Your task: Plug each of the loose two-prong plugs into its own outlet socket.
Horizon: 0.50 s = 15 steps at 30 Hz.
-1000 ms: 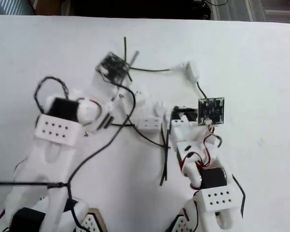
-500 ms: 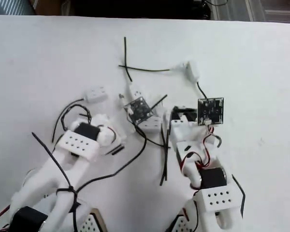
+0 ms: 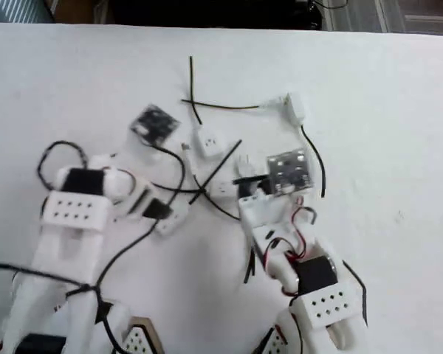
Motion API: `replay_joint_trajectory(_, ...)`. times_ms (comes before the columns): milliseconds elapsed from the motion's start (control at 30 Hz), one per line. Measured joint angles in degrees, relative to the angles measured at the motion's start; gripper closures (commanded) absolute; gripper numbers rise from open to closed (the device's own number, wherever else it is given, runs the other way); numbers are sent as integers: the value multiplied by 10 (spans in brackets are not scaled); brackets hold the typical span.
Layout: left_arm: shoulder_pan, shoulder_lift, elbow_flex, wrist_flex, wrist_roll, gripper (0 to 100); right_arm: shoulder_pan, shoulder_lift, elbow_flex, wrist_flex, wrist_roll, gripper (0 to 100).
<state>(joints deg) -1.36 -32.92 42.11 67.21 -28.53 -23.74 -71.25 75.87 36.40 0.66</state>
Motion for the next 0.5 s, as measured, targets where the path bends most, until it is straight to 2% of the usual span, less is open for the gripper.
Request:
replay_joint_trajectory(233, -101, -175, 89, 1, 0, 631, -146, 6, -34, 47, 37, 981)
replay_joint_trajectory(500, -190, -331, 249, -49, 61, 631, -202, 201, -151, 56, 40, 981)
